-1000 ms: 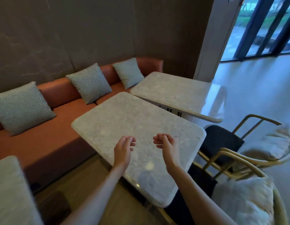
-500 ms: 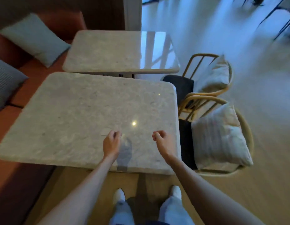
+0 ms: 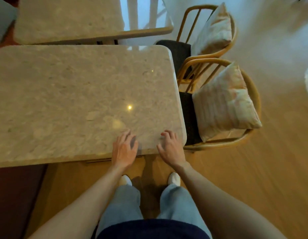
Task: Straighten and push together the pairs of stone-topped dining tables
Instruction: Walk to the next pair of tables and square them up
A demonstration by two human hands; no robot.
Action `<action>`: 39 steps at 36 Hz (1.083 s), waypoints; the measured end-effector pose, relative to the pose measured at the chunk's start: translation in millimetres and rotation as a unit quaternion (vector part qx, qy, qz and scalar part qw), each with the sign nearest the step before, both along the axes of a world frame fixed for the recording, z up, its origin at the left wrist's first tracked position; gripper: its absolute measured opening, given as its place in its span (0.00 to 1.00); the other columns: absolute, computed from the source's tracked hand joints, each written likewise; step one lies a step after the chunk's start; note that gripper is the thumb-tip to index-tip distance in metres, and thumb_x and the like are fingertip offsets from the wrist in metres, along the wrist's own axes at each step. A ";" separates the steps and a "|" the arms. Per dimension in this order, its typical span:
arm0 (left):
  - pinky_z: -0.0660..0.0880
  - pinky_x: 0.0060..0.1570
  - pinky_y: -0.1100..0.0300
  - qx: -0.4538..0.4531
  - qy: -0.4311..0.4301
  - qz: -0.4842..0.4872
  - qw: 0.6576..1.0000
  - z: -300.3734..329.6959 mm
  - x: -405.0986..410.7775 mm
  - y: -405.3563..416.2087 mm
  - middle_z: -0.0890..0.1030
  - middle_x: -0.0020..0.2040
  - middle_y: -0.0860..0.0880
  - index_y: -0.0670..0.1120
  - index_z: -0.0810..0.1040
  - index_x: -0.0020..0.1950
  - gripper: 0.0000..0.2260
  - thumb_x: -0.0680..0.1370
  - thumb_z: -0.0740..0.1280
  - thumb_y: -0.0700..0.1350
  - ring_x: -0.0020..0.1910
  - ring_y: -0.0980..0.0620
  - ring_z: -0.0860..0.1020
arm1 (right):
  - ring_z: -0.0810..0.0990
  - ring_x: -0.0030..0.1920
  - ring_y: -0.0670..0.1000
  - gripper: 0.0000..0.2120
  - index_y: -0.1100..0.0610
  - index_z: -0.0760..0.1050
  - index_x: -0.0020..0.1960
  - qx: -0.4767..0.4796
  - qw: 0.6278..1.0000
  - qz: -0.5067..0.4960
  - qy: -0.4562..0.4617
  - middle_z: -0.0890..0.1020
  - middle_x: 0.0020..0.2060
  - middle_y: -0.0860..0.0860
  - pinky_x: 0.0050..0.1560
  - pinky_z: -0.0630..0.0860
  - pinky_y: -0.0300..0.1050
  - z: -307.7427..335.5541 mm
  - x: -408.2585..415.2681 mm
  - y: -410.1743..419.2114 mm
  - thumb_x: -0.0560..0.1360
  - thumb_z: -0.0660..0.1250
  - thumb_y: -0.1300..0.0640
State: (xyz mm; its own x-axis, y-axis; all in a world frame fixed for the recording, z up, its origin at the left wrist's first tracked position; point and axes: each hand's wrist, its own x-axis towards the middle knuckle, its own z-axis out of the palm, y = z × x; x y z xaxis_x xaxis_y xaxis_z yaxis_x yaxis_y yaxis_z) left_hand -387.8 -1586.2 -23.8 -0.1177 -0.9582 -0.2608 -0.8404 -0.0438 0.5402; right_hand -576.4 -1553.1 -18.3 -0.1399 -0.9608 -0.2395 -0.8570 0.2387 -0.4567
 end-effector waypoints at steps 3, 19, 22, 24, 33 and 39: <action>0.52 0.78 0.49 -0.053 -0.041 -0.029 0.997 -9.5 -6.5 0.8 0.62 0.80 0.48 0.48 0.69 0.75 0.21 0.82 0.61 0.50 0.79 0.48 0.59 | 0.64 0.74 0.54 0.24 0.55 0.65 0.72 -0.038 0.995 0.072 0.056 0.66 0.73 0.53 0.76 0.58 0.52 -13.0 -5.7 3.4 0.78 0.59 0.47; 0.57 0.77 0.43 -0.230 -0.167 -0.026 0.958 -65.7 -27.4 -16.2 0.73 0.72 0.44 0.42 0.71 0.72 0.25 0.76 0.59 0.51 0.74 0.45 0.68 | 0.72 0.70 0.58 0.26 0.60 0.73 0.69 -0.213 0.970 0.052 0.102 0.76 0.63 0.58 0.75 0.62 0.57 -62.2 -3.4 -25.0 0.75 0.64 0.50; 0.57 0.77 0.44 -0.261 -0.152 -0.014 0.953 -72.7 -27.4 -16.2 0.73 0.72 0.45 0.43 0.72 0.71 0.24 0.76 0.60 0.50 0.73 0.46 0.69 | 0.74 0.69 0.59 0.25 0.62 0.75 0.69 -0.237 0.963 0.056 0.114 0.79 0.61 0.58 0.74 0.64 0.57 -68.2 -5.4 -25.4 0.75 0.64 0.51; 0.58 0.77 0.44 -0.278 -0.140 -0.005 0.950 -75.3 -28.3 -17.0 0.74 0.71 0.45 0.43 0.73 0.70 0.23 0.76 0.61 0.50 0.73 0.46 0.69 | 0.76 0.68 0.59 0.24 0.62 0.76 0.67 -0.256 0.958 0.055 0.117 0.81 0.59 0.58 0.72 0.67 0.58 -71.8 -6.8 -26.3 0.74 0.65 0.52; 0.60 0.76 0.44 -0.277 -0.126 0.020 0.953 -69.9 -43.9 -26.2 0.77 0.69 0.46 0.43 0.76 0.68 0.21 0.76 0.62 0.49 0.71 0.47 0.71 | 0.78 0.65 0.59 0.23 0.62 0.79 0.65 -0.284 0.949 0.063 0.118 0.82 0.56 0.58 0.70 0.69 0.57 -69.5 -21.0 -41.4 0.72 0.67 0.54; 0.61 0.75 0.43 -0.265 -0.143 0.024 0.953 -68.1 -56.5 -36.5 0.78 0.68 0.45 0.43 0.76 0.67 0.22 0.76 0.61 0.49 0.71 0.45 0.72 | 0.77 0.65 0.59 0.24 0.62 0.78 0.65 -0.295 0.945 0.076 0.122 0.82 0.56 0.59 0.71 0.67 0.54 -71.1 -35.3 -55.6 0.72 0.67 0.53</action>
